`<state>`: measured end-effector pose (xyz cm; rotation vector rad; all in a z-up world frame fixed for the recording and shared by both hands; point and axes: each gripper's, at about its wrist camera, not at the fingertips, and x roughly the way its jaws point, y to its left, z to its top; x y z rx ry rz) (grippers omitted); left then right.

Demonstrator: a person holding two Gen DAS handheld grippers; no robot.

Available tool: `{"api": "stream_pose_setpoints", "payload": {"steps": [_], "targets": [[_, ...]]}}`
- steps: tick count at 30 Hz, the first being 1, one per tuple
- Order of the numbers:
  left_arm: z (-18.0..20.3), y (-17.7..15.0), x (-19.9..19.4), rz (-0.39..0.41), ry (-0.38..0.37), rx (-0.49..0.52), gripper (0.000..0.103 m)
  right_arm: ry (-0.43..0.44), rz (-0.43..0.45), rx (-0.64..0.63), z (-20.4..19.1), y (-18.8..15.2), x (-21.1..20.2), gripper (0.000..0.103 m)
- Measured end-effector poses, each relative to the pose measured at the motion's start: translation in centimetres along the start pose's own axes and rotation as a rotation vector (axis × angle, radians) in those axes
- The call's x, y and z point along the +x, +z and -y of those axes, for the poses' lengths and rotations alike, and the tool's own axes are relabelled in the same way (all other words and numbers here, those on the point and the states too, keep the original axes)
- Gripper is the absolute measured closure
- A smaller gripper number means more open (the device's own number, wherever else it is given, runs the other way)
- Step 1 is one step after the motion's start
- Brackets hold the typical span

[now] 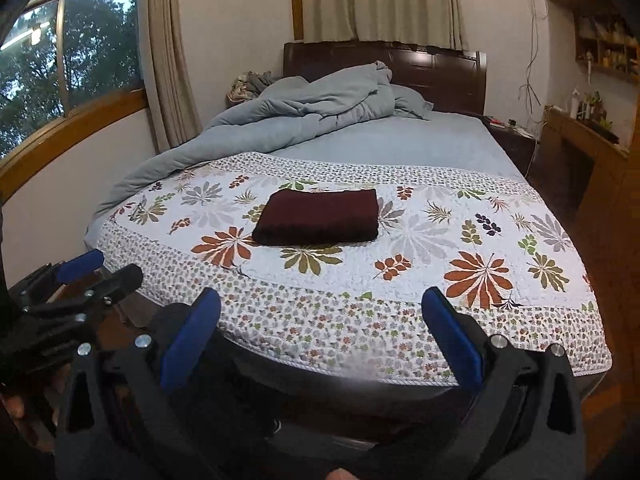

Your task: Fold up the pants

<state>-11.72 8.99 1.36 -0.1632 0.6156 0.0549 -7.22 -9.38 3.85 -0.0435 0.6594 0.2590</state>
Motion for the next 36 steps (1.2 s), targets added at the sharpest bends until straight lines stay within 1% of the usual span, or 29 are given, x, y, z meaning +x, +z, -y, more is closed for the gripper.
{"api": "stream_pose_setpoints", "payload": {"steps": [5,7,9,15,19,21,22,23,24,27,30,36], "targets": [[-1.1,-0.2,2.4,-0.05,-0.009,-0.038,0.015,-0.003,-0.019,-0.007,0.2,-0.4,1.6,0.003],[-1.2,-0.2,3.3,-0.069,-0.005,-0.037,0.015,0.008,-0.031,-0.001,0.5,-0.5,2.5,0.003],[-1.1,0.0,3.9,-0.077,0.01,-0.032,0.015,0.015,-0.04,0.005,0.8,-0.5,3.2,0.003],[-1.1,1.2,5.3,-0.105,0.007,-0.048,0.015,0.022,-0.047,0.0,1.1,-0.3,4.6,0.003],[-1.3,1.9,5.1,-0.082,-0.028,-0.081,0.015,0.025,-0.051,-0.013,0.8,0.0,5.0,0.003],[-1.5,2.0,4.9,-0.075,-0.077,-0.097,0.014,0.023,-0.051,-0.017,0.6,0.1,5.0,0.003],[-1.8,2.0,4.7,-0.058,-0.122,-0.117,0.014,0.021,-0.05,-0.018,0.6,0.1,5.0,0.003],[-2.0,2.0,4.5,-0.047,-0.141,-0.126,0.014,0.02,-0.05,-0.018,0.5,0.1,5.0,0.003],[-2.0,2.1,4.3,-0.036,-0.135,-0.126,0.014,0.019,-0.05,-0.017,0.5,0.1,5.0,0.003],[-1.9,2.1,4.2,-0.033,-0.028,-0.091,0.015,0.015,-0.053,-0.017,0.4,0.1,5.0,0.003],[-2.5,2.1,4.1,-0.017,-0.024,-0.094,0.015,0.017,-0.061,-0.016,0.2,0.1,5.3,0.003],[-2.1,2.1,4.4,-0.034,0.006,-0.043,0.015,0.014,-0.054,-0.014,0.2,0.3,5.5,0.003]]}}
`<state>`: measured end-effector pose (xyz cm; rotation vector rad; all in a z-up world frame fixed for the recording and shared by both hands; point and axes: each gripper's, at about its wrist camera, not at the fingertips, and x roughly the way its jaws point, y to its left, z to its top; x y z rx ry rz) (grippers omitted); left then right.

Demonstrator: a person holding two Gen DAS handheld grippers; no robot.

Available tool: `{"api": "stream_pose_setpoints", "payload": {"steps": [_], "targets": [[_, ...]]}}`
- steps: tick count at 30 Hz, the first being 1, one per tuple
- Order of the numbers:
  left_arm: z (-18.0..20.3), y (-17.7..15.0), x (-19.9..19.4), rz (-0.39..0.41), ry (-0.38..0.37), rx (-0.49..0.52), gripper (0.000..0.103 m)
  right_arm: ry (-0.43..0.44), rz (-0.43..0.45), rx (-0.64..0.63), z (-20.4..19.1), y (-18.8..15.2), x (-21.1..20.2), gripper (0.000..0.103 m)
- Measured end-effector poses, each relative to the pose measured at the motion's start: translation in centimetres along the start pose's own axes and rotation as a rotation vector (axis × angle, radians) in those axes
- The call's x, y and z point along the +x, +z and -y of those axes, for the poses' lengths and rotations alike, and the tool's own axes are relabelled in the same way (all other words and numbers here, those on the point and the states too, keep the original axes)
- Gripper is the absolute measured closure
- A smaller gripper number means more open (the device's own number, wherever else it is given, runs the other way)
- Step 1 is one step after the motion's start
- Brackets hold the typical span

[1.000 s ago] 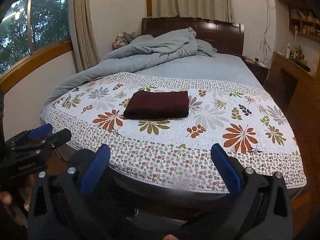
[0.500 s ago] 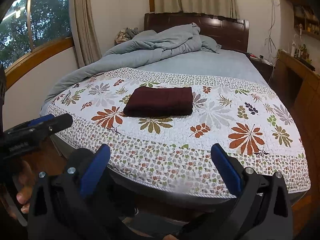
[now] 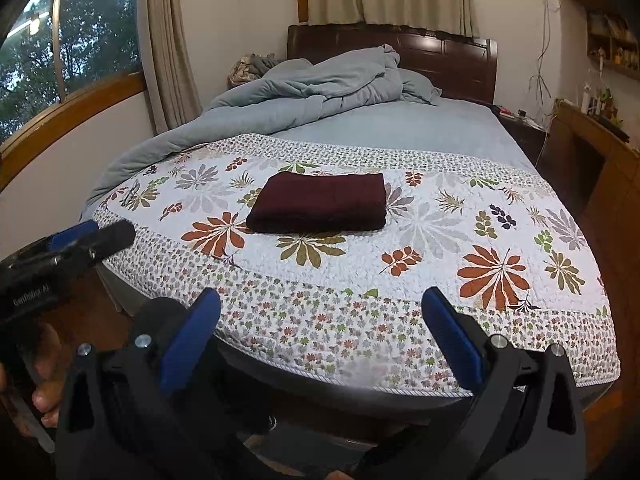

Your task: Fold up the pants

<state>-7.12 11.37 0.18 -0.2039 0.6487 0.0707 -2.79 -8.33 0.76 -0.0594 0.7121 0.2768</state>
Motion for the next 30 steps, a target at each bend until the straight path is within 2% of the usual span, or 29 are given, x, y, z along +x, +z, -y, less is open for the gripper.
{"api": "stream_pose_setpoints", "payload": {"steps": [9,20,30], "targets": [[1.5,0.1,0.1,0.012,0.043,0.071,0.015,-0.009,0.006,0.029,0.8,0.2,0.2,0.003],[2.6,0.2,0.8,-0.03,0.047,0.1,0.015,-0.015,0.001,0.035,1.5,-0.1,0.3,0.003],[2.8,0.2,0.8,-0.03,0.057,0.104,0.015,-0.018,0.002,0.043,1.9,-0.2,0.3,0.003]]}}
